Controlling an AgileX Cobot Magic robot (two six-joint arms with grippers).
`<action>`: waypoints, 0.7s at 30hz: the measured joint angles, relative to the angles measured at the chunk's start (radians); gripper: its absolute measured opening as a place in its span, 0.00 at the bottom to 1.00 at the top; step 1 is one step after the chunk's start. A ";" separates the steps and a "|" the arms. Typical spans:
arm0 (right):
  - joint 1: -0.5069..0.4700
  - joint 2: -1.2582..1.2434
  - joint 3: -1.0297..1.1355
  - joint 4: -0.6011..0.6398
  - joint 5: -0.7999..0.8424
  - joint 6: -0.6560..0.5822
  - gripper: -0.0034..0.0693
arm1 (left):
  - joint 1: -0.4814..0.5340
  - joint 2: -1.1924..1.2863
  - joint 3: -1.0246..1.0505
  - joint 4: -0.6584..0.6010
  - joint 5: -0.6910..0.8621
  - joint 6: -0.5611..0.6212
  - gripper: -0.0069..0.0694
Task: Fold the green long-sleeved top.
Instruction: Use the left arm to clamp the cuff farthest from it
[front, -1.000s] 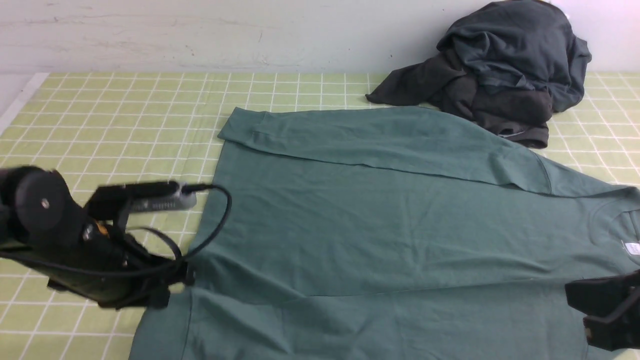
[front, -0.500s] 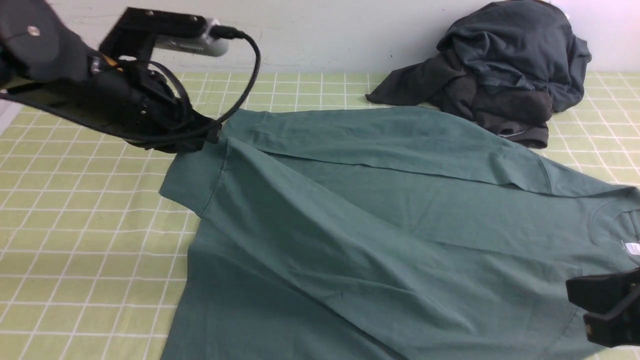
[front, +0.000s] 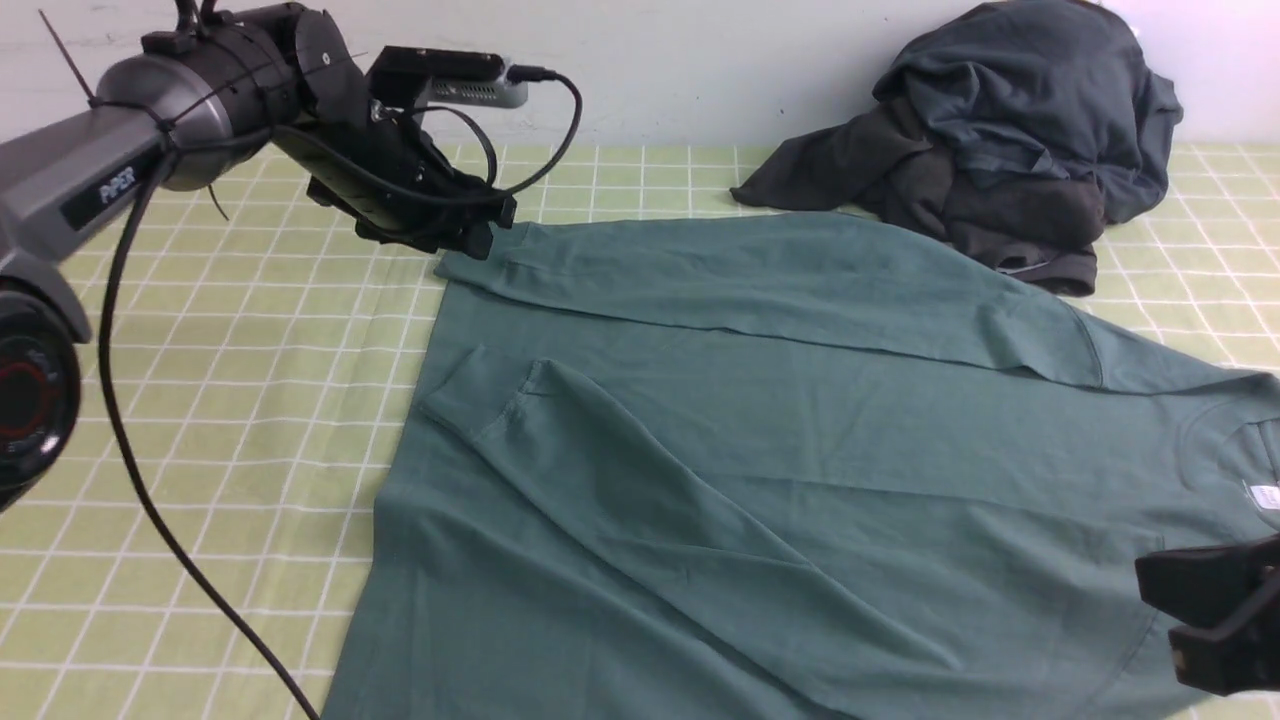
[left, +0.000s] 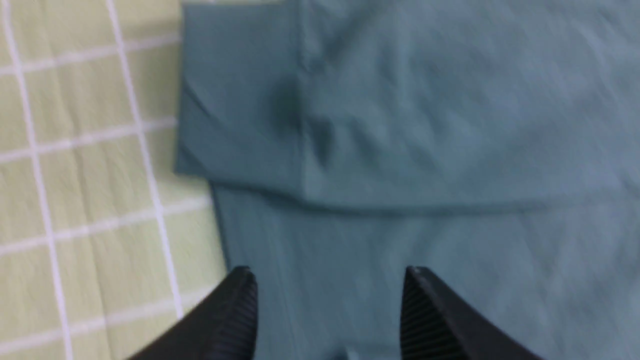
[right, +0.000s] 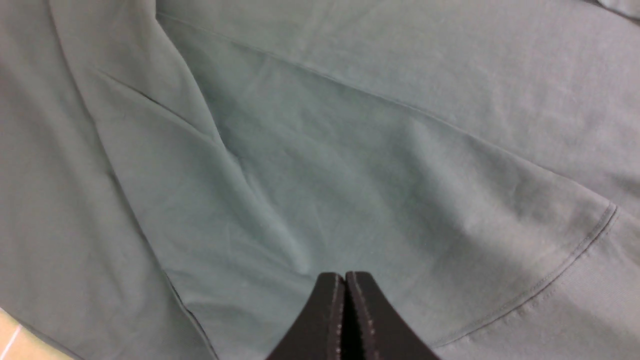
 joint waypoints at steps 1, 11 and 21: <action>0.000 0.000 0.000 -0.001 0.000 -0.001 0.03 | 0.001 0.000 -0.010 0.000 0.002 -0.003 0.61; 0.000 0.000 0.000 -0.064 -0.022 -0.003 0.03 | 0.023 0.290 -0.263 0.024 -0.098 -0.062 0.61; 0.000 0.000 0.000 -0.075 -0.022 -0.003 0.03 | 0.020 0.278 -0.283 0.028 -0.084 -0.062 0.12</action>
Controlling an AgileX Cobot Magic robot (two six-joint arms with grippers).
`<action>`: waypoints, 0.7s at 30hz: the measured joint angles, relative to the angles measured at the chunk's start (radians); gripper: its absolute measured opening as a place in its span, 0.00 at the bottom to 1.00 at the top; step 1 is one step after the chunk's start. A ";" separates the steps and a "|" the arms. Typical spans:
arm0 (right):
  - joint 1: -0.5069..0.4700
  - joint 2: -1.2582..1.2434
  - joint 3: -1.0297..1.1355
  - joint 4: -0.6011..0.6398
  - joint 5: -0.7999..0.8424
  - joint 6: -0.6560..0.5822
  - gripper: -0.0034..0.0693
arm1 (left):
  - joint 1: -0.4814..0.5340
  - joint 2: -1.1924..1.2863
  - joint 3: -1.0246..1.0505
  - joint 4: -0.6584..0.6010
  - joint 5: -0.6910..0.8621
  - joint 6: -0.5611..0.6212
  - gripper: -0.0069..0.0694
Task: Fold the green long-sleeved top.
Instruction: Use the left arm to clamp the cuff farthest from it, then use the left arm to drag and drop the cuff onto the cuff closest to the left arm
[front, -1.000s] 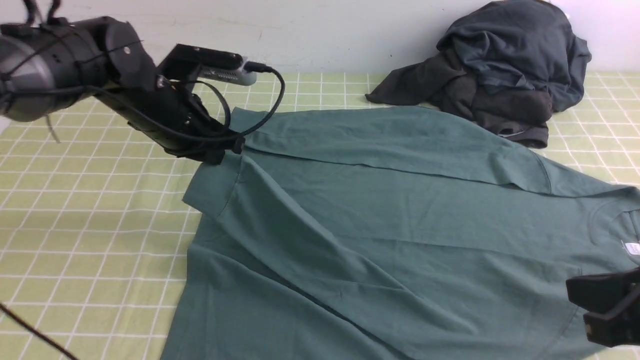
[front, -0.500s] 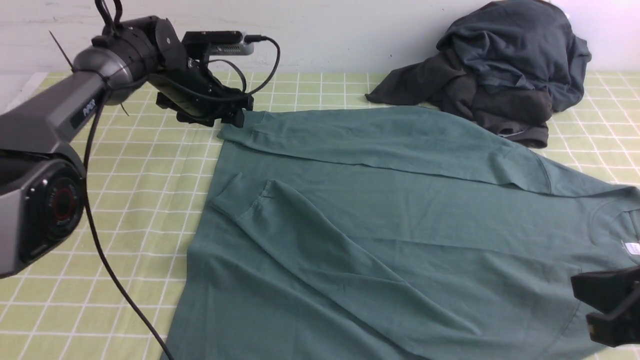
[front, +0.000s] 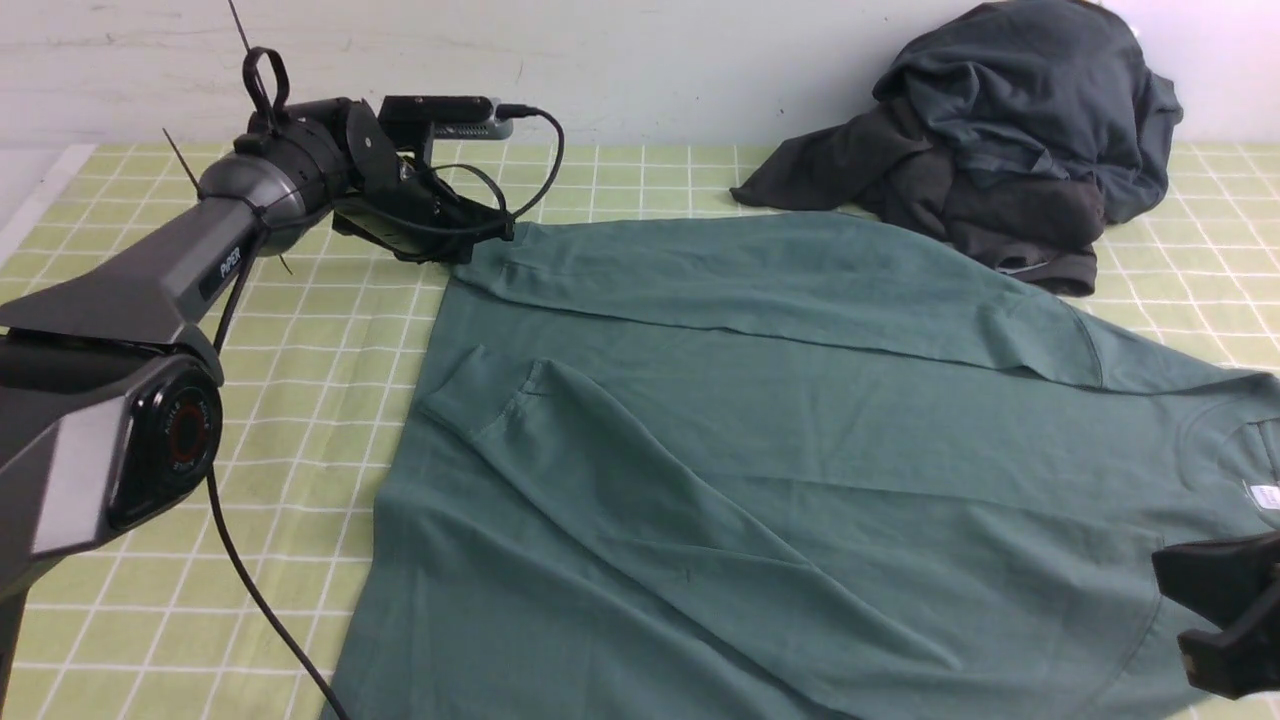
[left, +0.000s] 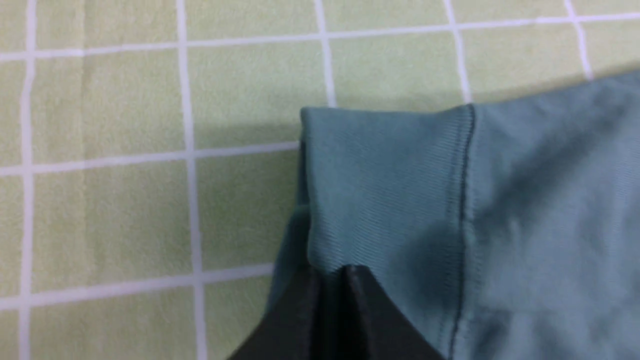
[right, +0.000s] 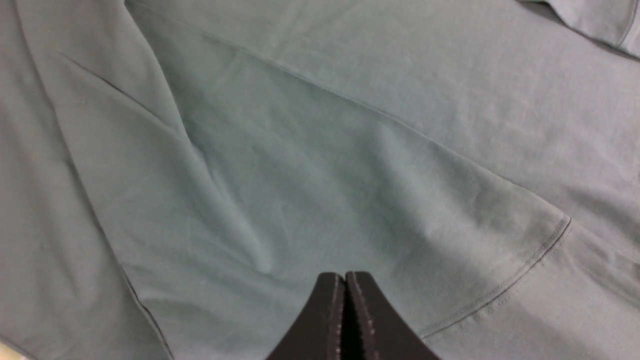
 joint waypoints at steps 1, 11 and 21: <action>0.000 0.000 0.000 0.000 0.000 0.000 0.03 | -0.002 -0.027 -0.003 0.001 0.048 0.000 0.10; 0.000 0.000 0.000 0.026 0.000 0.000 0.03 | -0.035 -0.326 0.033 0.083 0.490 -0.012 0.10; 0.000 0.000 0.000 0.052 0.001 0.000 0.03 | -0.037 -0.584 0.567 0.085 0.501 -0.030 0.10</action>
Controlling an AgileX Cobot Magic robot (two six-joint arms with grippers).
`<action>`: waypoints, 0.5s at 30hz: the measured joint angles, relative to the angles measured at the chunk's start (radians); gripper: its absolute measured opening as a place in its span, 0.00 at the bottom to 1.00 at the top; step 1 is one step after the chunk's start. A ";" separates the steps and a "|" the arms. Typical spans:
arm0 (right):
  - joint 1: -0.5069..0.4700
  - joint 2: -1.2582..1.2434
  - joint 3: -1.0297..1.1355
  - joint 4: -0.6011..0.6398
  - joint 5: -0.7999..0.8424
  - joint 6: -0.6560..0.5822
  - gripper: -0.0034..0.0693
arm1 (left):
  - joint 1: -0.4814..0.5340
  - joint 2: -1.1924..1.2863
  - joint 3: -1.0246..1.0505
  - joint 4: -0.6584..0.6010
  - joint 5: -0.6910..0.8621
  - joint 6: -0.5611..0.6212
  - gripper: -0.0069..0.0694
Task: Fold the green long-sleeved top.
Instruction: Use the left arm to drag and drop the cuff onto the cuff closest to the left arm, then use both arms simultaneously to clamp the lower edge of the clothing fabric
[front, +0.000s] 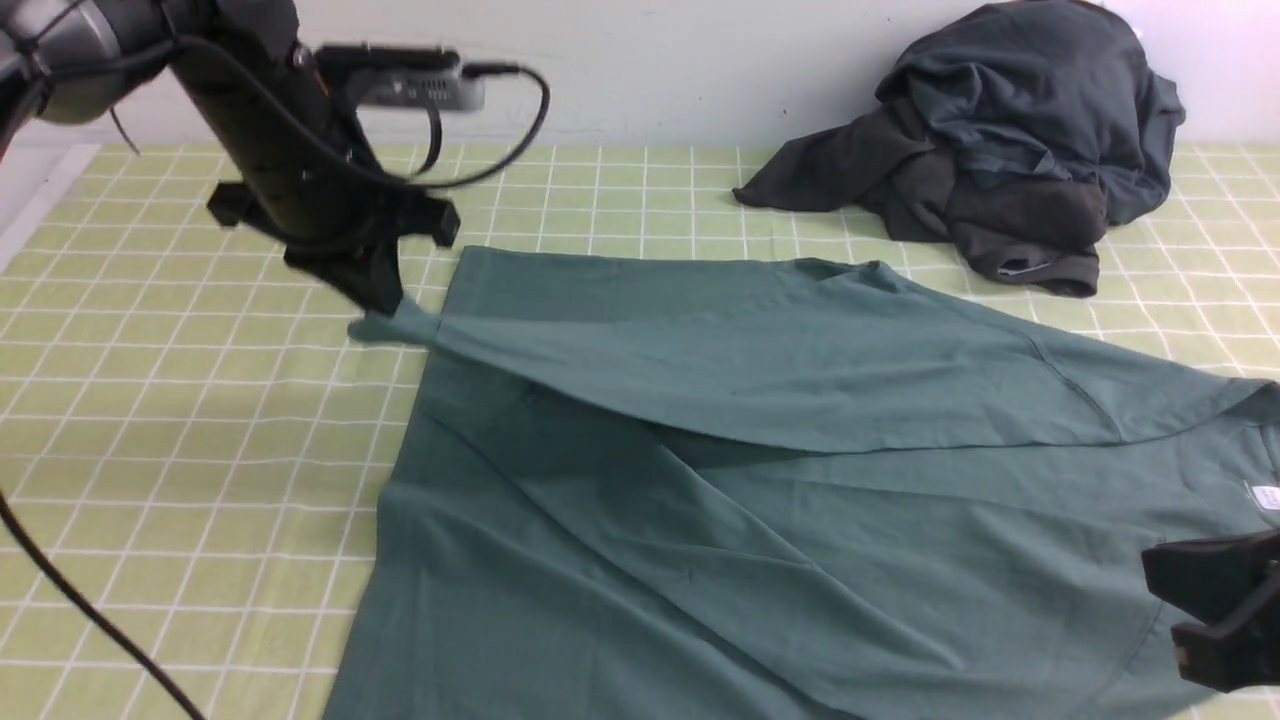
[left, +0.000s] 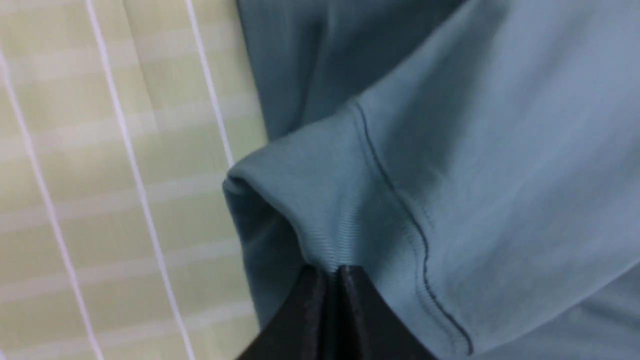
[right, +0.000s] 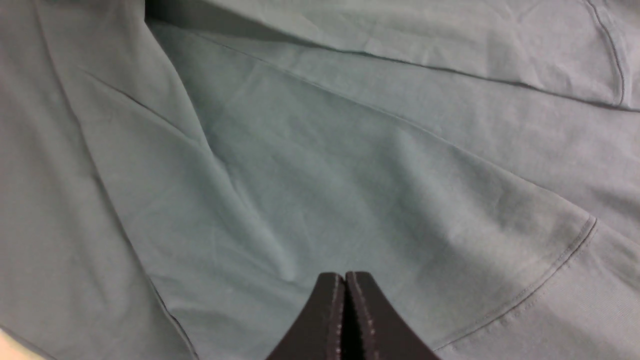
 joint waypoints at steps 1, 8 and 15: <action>0.000 0.000 0.000 0.006 0.000 0.000 0.03 | -0.001 -0.008 0.060 0.014 0.000 0.000 0.11; 0.000 0.000 0.000 0.036 0.000 0.000 0.03 | -0.001 -0.022 0.203 0.072 -0.002 0.000 0.33; 0.000 0.000 0.000 0.041 0.024 0.000 0.03 | -0.085 -0.221 0.414 0.042 -0.028 0.042 0.59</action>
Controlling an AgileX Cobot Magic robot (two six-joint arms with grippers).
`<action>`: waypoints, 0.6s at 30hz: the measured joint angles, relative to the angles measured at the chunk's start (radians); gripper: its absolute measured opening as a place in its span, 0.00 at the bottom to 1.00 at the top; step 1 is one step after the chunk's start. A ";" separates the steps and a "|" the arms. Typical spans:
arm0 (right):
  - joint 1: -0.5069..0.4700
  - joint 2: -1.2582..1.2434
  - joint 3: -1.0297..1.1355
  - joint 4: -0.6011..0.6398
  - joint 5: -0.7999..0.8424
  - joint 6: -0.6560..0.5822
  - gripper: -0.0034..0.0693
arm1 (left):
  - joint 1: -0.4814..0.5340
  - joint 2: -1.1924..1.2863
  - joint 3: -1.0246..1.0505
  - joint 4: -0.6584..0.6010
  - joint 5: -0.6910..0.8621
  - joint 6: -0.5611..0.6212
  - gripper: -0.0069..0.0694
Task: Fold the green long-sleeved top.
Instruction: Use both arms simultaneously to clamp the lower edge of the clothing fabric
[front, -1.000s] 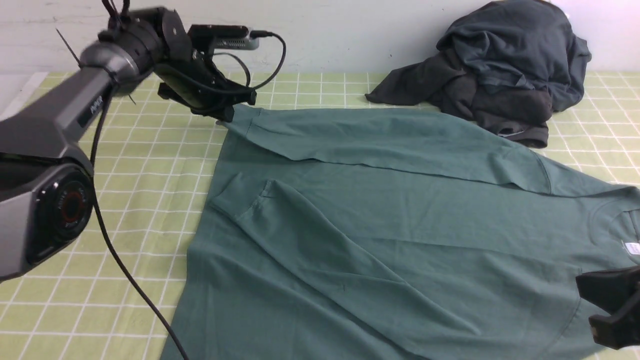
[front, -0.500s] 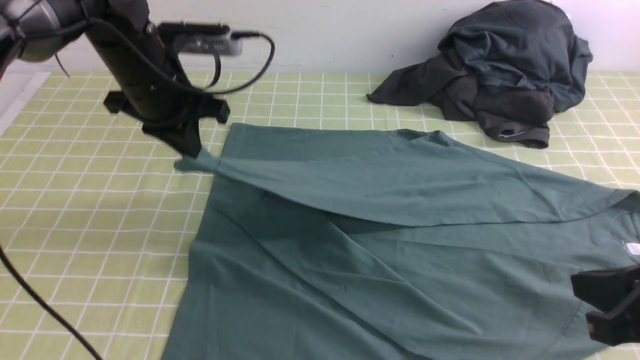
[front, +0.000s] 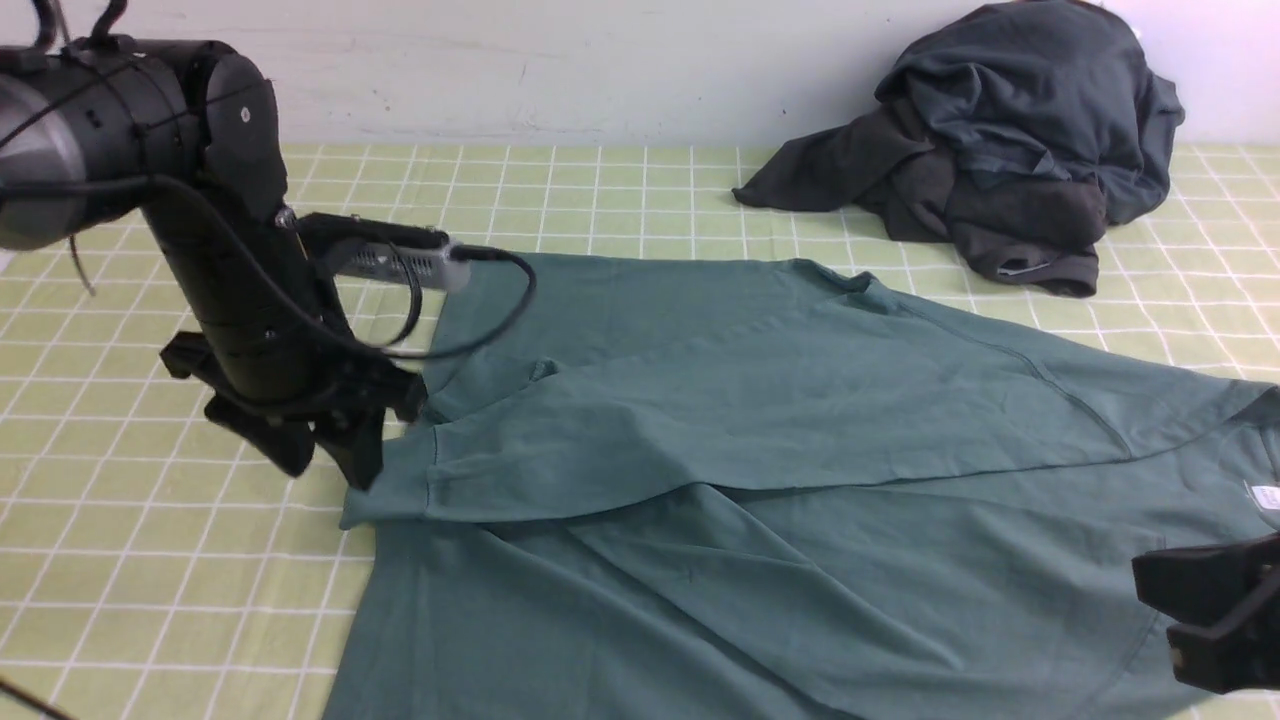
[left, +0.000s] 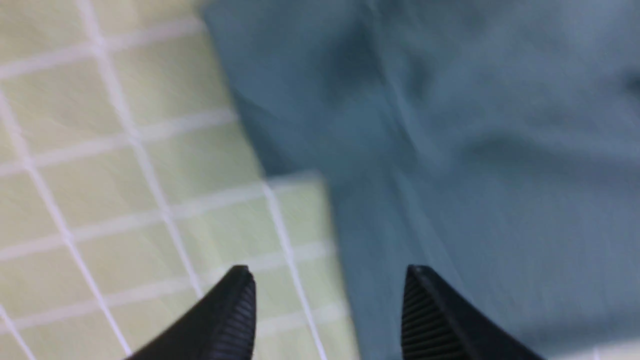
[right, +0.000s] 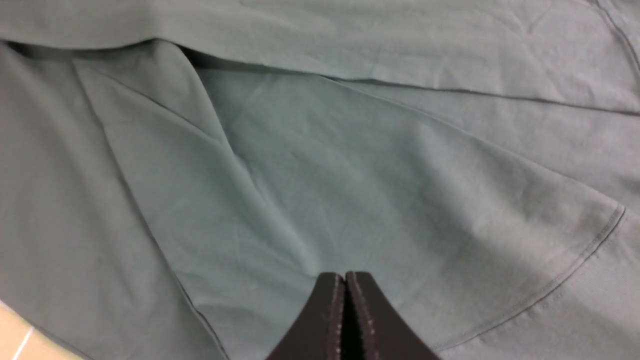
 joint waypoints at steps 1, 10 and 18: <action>0.000 0.000 0.000 0.000 0.001 0.000 0.03 | -0.019 -0.032 0.034 -0.002 -0.003 0.028 0.59; 0.000 0.000 0.000 0.021 0.003 0.000 0.03 | -0.235 -0.142 0.489 -0.006 -0.296 0.650 0.60; 0.000 0.000 0.000 0.033 0.008 -0.016 0.03 | -0.238 -0.108 0.565 0.021 -0.404 0.807 0.52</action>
